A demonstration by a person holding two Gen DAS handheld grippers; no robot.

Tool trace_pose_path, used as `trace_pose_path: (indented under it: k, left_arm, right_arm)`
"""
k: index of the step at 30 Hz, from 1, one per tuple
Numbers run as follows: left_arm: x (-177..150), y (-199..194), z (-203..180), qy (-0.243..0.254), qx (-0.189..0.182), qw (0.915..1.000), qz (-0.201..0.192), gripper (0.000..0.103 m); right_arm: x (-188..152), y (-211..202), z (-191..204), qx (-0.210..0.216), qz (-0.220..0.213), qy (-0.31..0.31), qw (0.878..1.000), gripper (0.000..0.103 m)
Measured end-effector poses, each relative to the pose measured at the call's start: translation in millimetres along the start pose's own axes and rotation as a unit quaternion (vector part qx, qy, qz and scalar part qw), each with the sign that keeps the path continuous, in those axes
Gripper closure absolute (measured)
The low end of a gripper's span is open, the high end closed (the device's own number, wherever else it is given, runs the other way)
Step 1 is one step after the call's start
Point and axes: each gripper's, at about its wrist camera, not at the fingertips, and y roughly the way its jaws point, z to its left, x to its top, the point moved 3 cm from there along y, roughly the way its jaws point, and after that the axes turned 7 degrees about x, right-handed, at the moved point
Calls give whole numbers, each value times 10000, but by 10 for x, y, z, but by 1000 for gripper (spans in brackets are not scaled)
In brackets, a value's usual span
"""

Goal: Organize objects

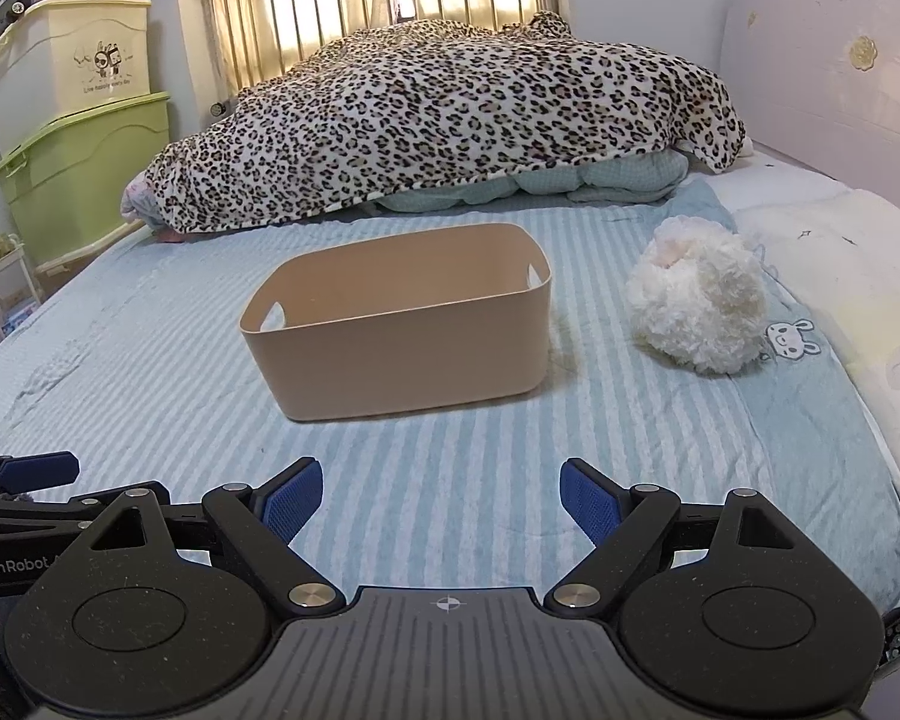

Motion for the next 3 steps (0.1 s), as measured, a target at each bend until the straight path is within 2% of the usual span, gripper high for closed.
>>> trace_pose_path:
  k: [3]
  left_arm:
    - [-5, 12, 2, 15, 18, 10000, 24, 19]
  right_arm:
    - [0, -3, -8, -18, -20, 16, 10000, 15]
